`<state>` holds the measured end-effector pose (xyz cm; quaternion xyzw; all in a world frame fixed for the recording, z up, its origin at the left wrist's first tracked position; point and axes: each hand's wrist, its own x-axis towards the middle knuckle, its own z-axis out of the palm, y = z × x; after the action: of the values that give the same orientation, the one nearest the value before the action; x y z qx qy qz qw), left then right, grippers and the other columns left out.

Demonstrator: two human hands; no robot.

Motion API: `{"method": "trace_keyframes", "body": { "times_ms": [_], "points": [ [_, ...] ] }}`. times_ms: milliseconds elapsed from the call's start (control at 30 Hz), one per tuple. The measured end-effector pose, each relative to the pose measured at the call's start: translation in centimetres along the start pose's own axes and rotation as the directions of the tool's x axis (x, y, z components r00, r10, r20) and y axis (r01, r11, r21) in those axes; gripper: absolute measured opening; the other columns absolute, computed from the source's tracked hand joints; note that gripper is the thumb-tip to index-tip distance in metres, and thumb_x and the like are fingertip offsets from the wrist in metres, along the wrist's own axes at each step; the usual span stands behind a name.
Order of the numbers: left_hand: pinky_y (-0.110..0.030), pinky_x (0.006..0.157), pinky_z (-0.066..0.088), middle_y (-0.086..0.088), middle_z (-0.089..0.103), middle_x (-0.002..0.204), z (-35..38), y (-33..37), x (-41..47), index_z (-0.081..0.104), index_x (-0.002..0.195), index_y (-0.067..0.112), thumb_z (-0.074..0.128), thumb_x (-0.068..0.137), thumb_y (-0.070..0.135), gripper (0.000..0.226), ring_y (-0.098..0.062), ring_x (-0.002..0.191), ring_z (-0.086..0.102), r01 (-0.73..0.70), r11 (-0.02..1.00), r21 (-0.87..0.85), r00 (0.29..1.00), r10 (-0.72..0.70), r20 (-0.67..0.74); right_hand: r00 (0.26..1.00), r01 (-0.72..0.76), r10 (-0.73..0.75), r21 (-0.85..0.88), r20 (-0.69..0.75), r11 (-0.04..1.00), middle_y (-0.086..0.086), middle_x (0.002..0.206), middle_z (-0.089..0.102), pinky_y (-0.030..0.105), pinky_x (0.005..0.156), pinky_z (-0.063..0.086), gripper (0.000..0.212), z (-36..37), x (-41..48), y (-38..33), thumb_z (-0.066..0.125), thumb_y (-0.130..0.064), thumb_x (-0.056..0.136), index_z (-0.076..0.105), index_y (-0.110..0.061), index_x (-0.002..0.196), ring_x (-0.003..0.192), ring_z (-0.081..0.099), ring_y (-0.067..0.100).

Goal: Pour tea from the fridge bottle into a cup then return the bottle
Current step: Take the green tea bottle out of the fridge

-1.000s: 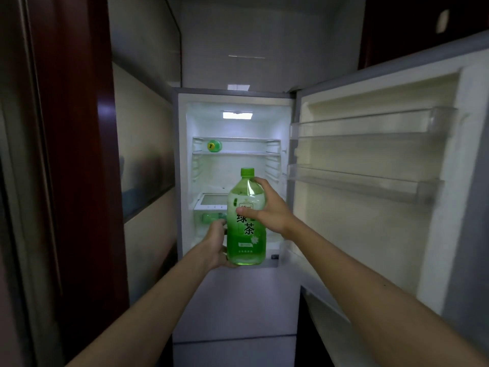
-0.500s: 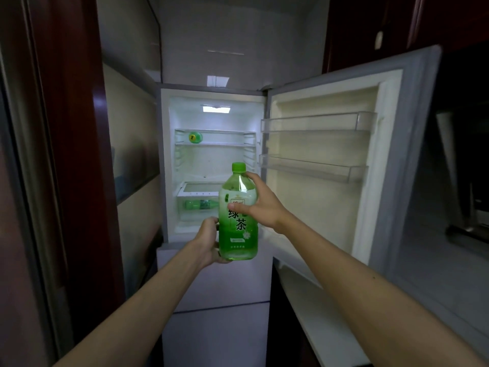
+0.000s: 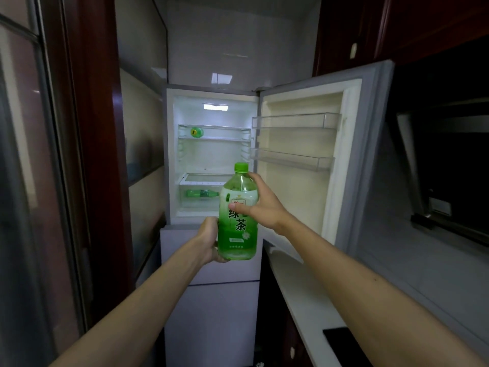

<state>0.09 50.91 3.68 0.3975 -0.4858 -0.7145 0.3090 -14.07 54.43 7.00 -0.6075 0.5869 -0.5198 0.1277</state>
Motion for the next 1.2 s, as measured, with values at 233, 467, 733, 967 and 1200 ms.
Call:
{"method": "trace_keyframes", "body": {
  "times_ms": [233, 467, 733, 967, 1200],
  "points": [
    [-0.037, 0.073, 0.045, -0.013, 0.059, 0.079, 3.4, -2.8, -6.7, 0.058, 0.073, 0.014, 0.029, 0.092, 0.022, 0.036, -0.028, 0.077, 0.055, 0.002, 1.0, 0.012, 1.0, -0.003, 0.031, 1.0, -0.006, 0.006, 0.003, -0.001, 1.0, -0.004, 0.121, 0.064, 0.045, 0.095, 0.054, 0.085, -3.7, -7.3, -2.2, 0.088, -0.032, 0.065, 0.042, -0.034, 0.137, 0.106, 0.066, 0.017],
    [-0.037, 0.063, 0.047, -0.014, 0.059, 0.081, 7.2, -5.2, -12.1, 0.057, 0.078, 0.013, 0.033, 0.094, 0.024, 0.03, -0.029, 0.074, 0.056, 0.03, 0.999, 0.031, 0.993, -0.033, 0.113, 0.999, -0.042, 0.042, -0.006, -0.029, 0.999, -0.003, 0.121, 0.064, 0.043, 0.093, 0.055, 0.083, -8.0, -13.6, -3.6, 0.087, -0.028, 0.07, 0.04, -0.036, 0.137, 0.105, 0.067, 0.015],
    [-0.04, 0.08, 0.044, -0.014, 0.061, 0.082, 12.4, -8.6, -14.7, 0.058, 0.078, 0.013, 0.031, 0.094, 0.026, 0.034, -0.031, 0.078, 0.058, 0.046, 0.996, 0.074, 0.966, -0.063, 0.25, 0.976, -0.115, 0.099, -0.076, -0.195, 0.99, -0.003, 0.12, 0.065, 0.044, 0.094, 0.055, 0.088, -12.8, -21.2, -4.6, 0.088, -0.029, 0.067, 0.039, -0.033, 0.14, 0.106, 0.067, 0.014],
    [-0.042, 0.073, 0.047, -0.014, 0.064, 0.086, 16.5, -11.8, -17.5, 0.059, 0.085, 0.013, 0.031, 0.093, 0.028, 0.033, -0.031, 0.079, 0.059, 0.109, 0.987, 0.116, 0.896, -0.148, 0.418, 0.915, -0.22, 0.171, -0.097, -0.365, 0.971, 0.0, 0.115, 0.069, 0.051, 0.093, 0.055, 0.087, -16.2, -29.0, -5.0, 0.089, -0.038, 0.058, 0.044, -0.04, 0.133, 0.104, 0.069, 0.019],
    [-0.039, 0.066, 0.046, -0.016, 0.058, 0.083, 20.2, -16.5, -23.0, 0.055, 0.085, 0.01, 0.028, 0.097, 0.025, 0.033, -0.03, 0.075, 0.056, 0.189, 0.952, 0.24, 0.78, -0.294, 0.552, 0.824, -0.335, 0.234, -0.11, -0.517, 0.936, 0.001, 0.113, 0.07, 0.045, 0.091, 0.056, 0.076, -17.8, -39.2, -7.5, 0.085, -0.013, 0.072, 0.045, -0.03, 0.134, 0.1, 0.07, 0.014]
  ]
}}
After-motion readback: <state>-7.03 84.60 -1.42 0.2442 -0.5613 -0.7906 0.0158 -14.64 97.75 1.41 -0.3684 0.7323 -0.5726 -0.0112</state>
